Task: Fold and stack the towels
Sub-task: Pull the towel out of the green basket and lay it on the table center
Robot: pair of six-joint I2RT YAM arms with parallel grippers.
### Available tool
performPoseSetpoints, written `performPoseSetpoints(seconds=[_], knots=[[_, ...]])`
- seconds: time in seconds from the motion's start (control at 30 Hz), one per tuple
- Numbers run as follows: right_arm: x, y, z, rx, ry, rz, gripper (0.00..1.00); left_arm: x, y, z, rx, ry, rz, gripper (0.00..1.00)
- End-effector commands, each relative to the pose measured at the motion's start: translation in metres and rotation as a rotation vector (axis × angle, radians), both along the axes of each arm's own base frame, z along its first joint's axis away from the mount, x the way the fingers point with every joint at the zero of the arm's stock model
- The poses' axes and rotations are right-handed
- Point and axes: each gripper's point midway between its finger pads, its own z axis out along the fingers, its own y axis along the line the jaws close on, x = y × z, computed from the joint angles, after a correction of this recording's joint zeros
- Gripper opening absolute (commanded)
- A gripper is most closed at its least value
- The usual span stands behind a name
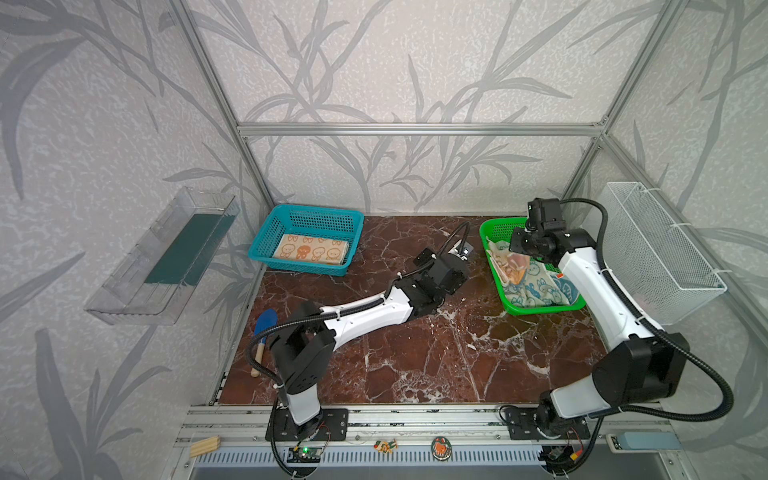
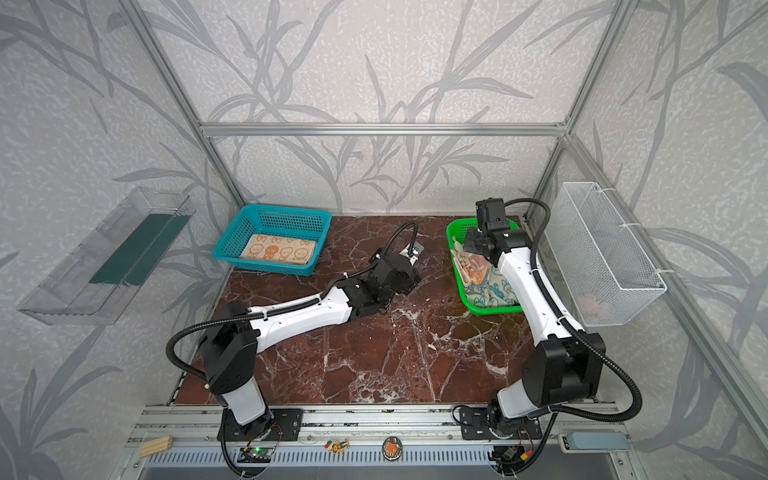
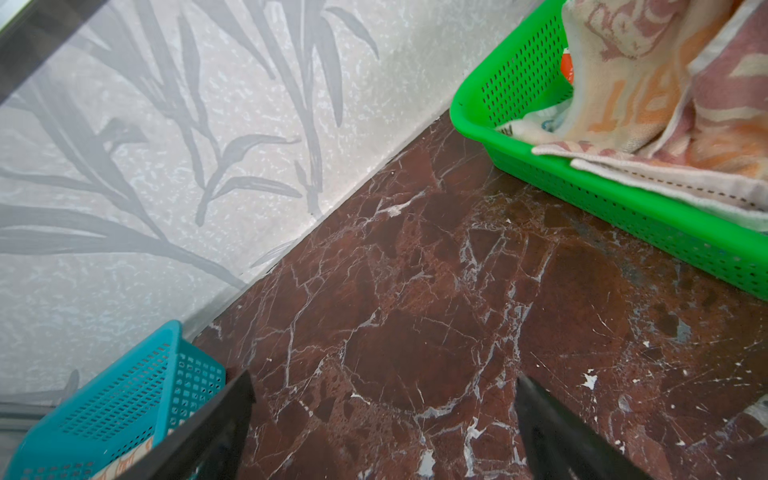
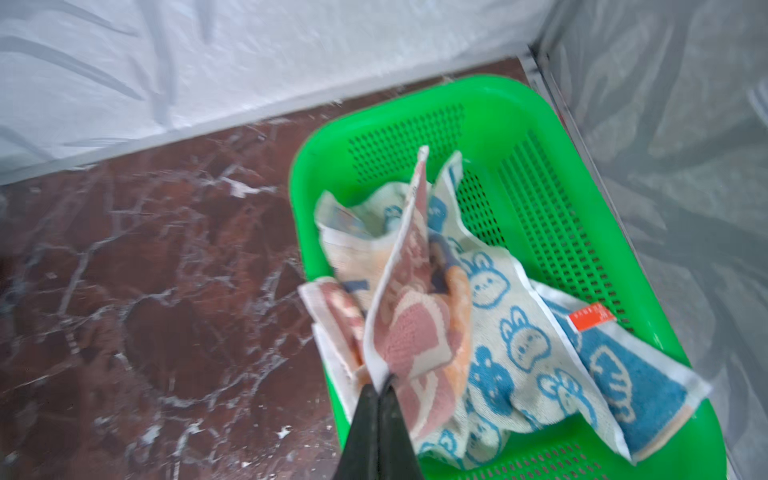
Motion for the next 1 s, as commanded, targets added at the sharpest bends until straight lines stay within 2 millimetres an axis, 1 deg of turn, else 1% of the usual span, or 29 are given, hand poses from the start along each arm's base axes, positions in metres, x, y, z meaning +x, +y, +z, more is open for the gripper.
performPoseSetpoints(seconds=[0.0, 0.03, 0.1, 0.2, 0.23, 0.3, 0.33, 0.4, 0.43, 0.47, 0.53, 0.57, 0.63, 0.7, 0.73, 0.8, 0.87, 0.9, 0.97], knots=[[-0.010, 0.042, 0.048, -0.027, -0.056, 0.112, 0.00, -0.004, 0.029, 0.026, -0.078, -0.032, 0.094, 0.99], [-0.011, 0.054, 0.062, -0.033, -0.076, 0.138, 0.00, -0.006, 0.035, 0.028, -0.088, -0.032, 0.107, 0.99], [-0.014, 0.087, 0.092, -0.034, -0.119, 0.207, 0.00, -0.011, 0.050, 0.031, -0.121, -0.024, 0.133, 0.99], [-0.023, 0.134, 0.131, -0.029, -0.169, 0.311, 0.00, -0.021, 0.071, 0.035, -0.202, 0.003, 0.159, 0.99], [-0.024, 0.149, 0.139, -0.031, -0.178, 0.339, 0.00, -0.023, 0.078, 0.037, -0.234, 0.012, 0.168, 0.99], [-0.033, 0.179, 0.157, -0.020, -0.199, 0.404, 0.00, -0.029, 0.093, 0.037, -0.279, 0.034, 0.195, 0.99], [-0.037, 0.190, 0.164, -0.006, -0.211, 0.429, 0.00, -0.032, 0.099, 0.038, -0.287, 0.039, 0.207, 0.99], [-0.044, 0.213, 0.171, 0.030, -0.218, 0.489, 0.00, -0.038, 0.114, 0.040, -0.291, 0.030, 0.236, 0.99], [-0.043, 0.219, 0.168, 0.041, -0.210, 0.502, 0.00, -0.041, 0.120, 0.041, -0.294, 0.023, 0.248, 0.99], [-0.041, 0.224, 0.162, 0.049, -0.195, 0.511, 0.00, -0.045, 0.128, 0.042, -0.297, 0.012, 0.264, 0.99], [-0.032, 0.227, 0.143, 0.012, -0.157, 0.498, 0.00, -0.049, 0.144, 0.040, -0.295, -0.006, 0.301, 0.99], [-0.026, 0.224, 0.126, -0.017, -0.122, 0.474, 0.00, -0.051, 0.150, 0.040, -0.299, -0.010, 0.316, 0.99], [-0.013, 0.221, 0.089, -0.031, -0.049, 0.460, 0.00, -0.053, 0.159, 0.033, -0.296, -0.002, 0.335, 0.99], [0.005, 0.214, 0.040, 0.013, 0.035, 0.438, 0.00, -0.054, 0.165, 0.027, -0.282, 0.012, 0.350, 0.99], [0.014, 0.209, 0.022, 0.039, 0.051, 0.425, 0.00, -0.054, 0.166, 0.025, -0.273, 0.017, 0.354, 0.99], [0.031, 0.192, -0.020, 0.083, 0.102, 0.376, 0.00, -0.052, 0.170, 0.019, -0.256, 0.021, 0.372, 0.99], [0.044, 0.175, -0.055, 0.111, 0.167, 0.343, 0.00, -0.049, 0.174, 0.013, -0.259, 0.029, 0.390, 0.99], [0.048, 0.168, -0.071, 0.124, 0.209, 0.337, 0.10, -0.047, 0.176, 0.008, -0.264, 0.040, 0.397, 0.99], [0.048, 0.157, -0.096, 0.137, 0.296, 0.328, 0.25, -0.043, 0.175, -0.003, -0.269, 0.068, 0.400, 0.99]])
